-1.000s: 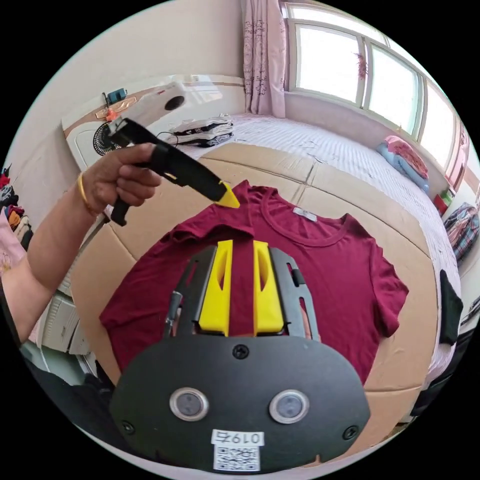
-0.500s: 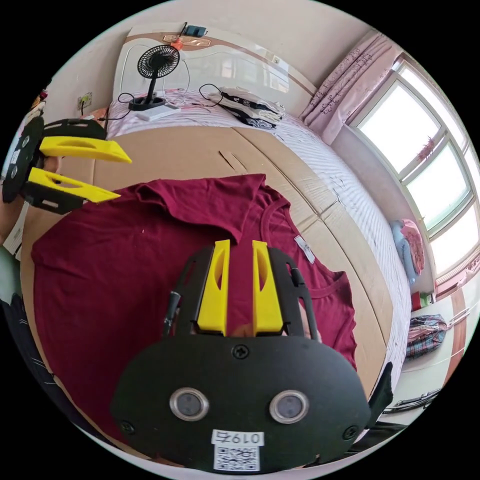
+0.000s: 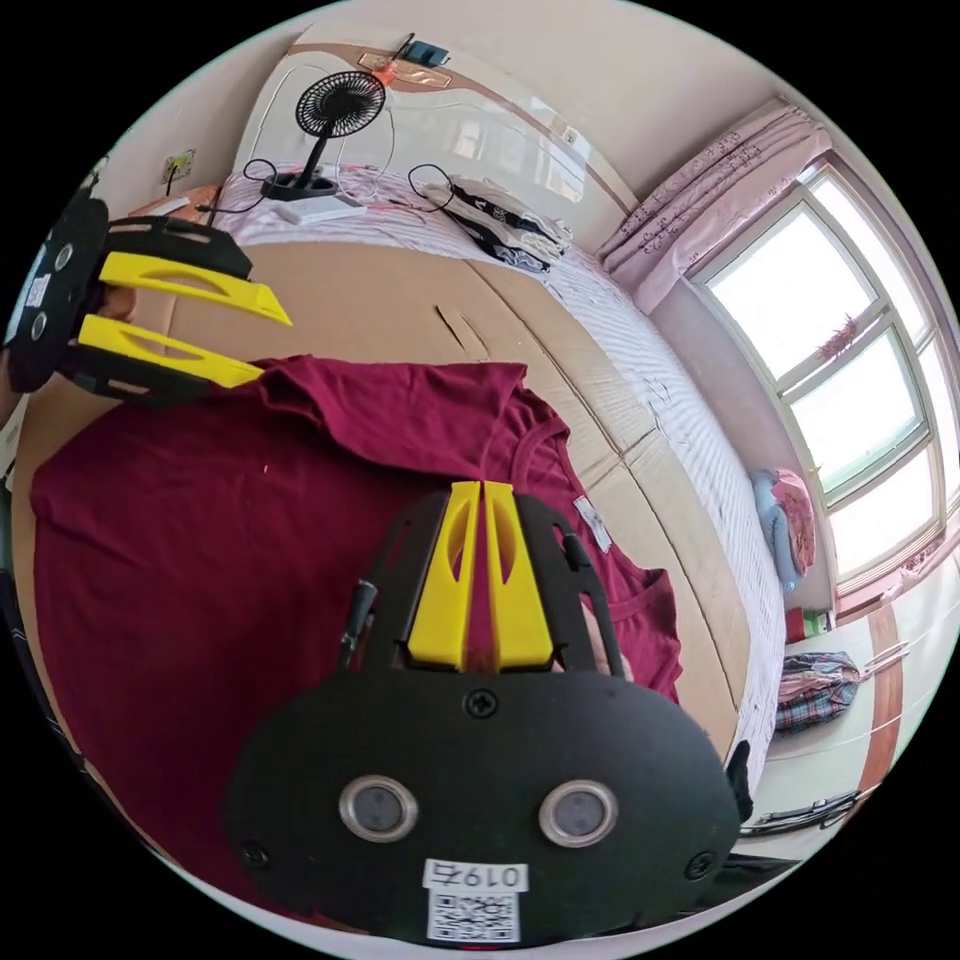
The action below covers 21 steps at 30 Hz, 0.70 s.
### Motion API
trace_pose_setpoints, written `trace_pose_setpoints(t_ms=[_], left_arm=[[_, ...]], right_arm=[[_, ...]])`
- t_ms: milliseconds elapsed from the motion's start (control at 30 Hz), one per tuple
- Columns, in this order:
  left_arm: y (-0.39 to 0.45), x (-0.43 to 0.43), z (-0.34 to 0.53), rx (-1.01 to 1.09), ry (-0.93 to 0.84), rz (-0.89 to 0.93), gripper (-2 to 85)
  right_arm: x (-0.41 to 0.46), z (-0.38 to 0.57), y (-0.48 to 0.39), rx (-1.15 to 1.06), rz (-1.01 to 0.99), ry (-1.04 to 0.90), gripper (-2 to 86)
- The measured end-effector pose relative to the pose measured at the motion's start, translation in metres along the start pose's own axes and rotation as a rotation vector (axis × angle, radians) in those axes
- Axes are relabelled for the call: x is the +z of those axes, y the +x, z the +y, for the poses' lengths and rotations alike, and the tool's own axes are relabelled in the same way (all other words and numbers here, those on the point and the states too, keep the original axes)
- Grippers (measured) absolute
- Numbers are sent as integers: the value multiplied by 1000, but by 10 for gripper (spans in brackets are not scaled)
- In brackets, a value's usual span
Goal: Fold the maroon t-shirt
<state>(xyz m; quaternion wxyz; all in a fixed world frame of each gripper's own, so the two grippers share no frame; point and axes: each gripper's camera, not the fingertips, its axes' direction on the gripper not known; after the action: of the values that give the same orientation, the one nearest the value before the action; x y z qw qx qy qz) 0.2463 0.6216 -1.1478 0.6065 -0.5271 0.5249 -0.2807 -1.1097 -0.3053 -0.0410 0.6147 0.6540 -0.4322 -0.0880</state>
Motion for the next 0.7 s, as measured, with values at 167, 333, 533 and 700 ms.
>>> trace_pose_setpoints(t_ms=[167, 333, 533, 700], left_arm=[[15, -17, -11, 5, -9, 6, 59], [32, -35, -21, 67, -2, 25, 37], [53, -63, -30, 183, 13, 35, 14], [68, -74, -40, 280, -25, -20, 8]], right_arm=[[-10, -5, 20, 64, -21, 37, -10], [-17, -7, 29, 82, -19, 55, -10], [-20, -12, 41, 115, -35, 70, -10], [-19, -17, 48, 127, -41, 71, -10]])
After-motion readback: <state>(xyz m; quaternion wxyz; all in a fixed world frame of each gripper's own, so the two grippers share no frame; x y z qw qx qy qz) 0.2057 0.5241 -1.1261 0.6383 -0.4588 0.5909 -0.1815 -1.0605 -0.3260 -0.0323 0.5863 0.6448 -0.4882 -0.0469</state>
